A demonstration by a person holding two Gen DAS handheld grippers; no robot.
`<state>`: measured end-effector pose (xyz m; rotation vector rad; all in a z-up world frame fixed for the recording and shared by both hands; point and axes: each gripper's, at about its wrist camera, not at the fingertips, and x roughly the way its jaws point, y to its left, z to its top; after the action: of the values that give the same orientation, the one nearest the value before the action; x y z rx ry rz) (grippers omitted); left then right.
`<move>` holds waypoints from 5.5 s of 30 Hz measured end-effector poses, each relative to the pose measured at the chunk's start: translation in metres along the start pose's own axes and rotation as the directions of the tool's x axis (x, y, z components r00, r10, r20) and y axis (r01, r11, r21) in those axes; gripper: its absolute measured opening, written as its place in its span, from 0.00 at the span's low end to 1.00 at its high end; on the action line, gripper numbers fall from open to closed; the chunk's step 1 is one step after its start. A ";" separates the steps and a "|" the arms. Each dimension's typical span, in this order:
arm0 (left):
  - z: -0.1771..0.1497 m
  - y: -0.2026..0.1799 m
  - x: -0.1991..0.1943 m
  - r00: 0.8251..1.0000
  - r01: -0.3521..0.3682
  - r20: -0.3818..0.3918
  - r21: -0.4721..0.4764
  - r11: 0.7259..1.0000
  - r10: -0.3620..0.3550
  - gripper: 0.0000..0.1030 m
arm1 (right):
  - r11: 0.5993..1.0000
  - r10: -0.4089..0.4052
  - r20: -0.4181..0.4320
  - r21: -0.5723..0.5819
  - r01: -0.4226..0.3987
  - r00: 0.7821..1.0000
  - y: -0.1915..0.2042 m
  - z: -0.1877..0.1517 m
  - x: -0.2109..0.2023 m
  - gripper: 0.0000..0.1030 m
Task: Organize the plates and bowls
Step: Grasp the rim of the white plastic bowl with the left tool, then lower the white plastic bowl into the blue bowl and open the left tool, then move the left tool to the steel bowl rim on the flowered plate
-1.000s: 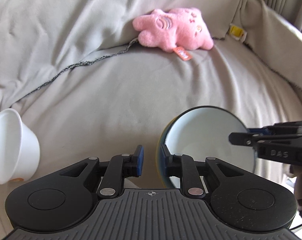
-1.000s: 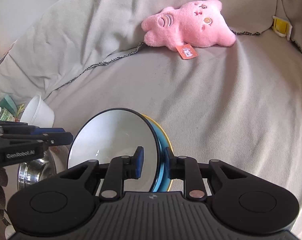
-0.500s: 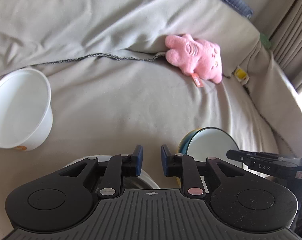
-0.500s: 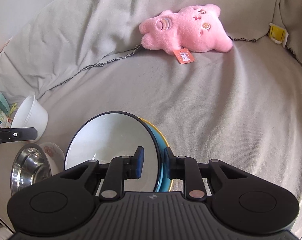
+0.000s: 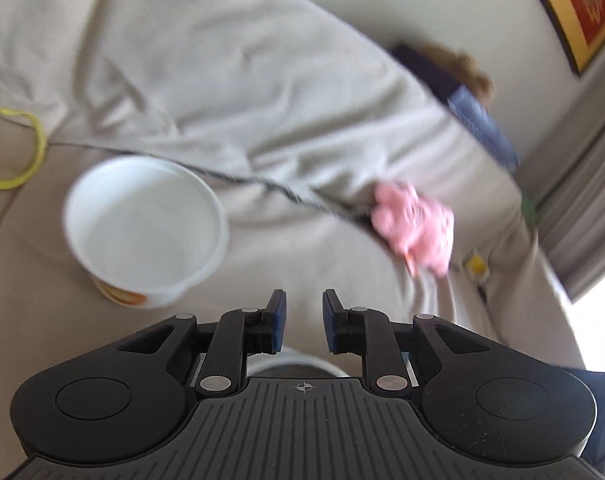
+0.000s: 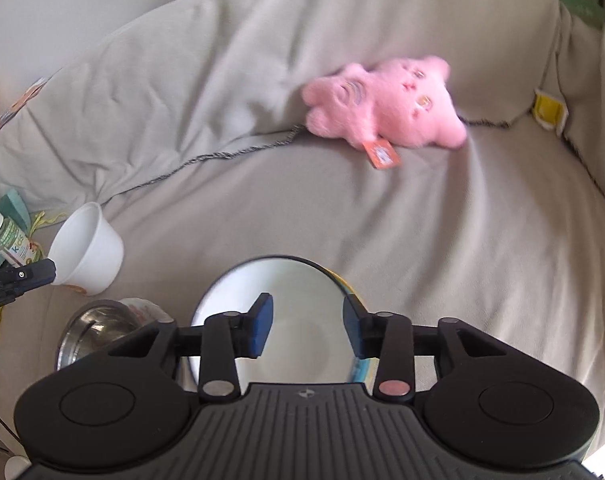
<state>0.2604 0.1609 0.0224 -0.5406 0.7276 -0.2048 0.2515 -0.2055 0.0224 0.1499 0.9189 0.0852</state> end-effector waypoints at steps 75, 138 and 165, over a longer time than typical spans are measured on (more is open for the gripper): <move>-0.113 -0.131 0.013 1.000 0.020 0.015 0.087 0.996 -0.022 0.31 | 0.996 0.051 0.175 0.065 -0.063 0.983 -0.052 -0.054 -0.022 0.34; -0.095 0.020 0.012 0.960 -0.273 -0.074 -0.049 0.961 0.269 0.43 | 0.937 0.306 -0.017 0.180 -0.298 0.952 0.113 -0.110 0.092 0.56; -0.127 -0.158 0.029 0.995 -0.099 -0.005 0.194 0.976 0.102 0.43 | 0.994 0.105 0.299 -0.064 -0.090 0.948 -0.015 -0.155 -0.048 0.60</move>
<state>0.1963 -0.0334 0.0121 -0.3168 0.7390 -0.1835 0.0991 -0.2122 -0.0352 0.1573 0.6025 0.1721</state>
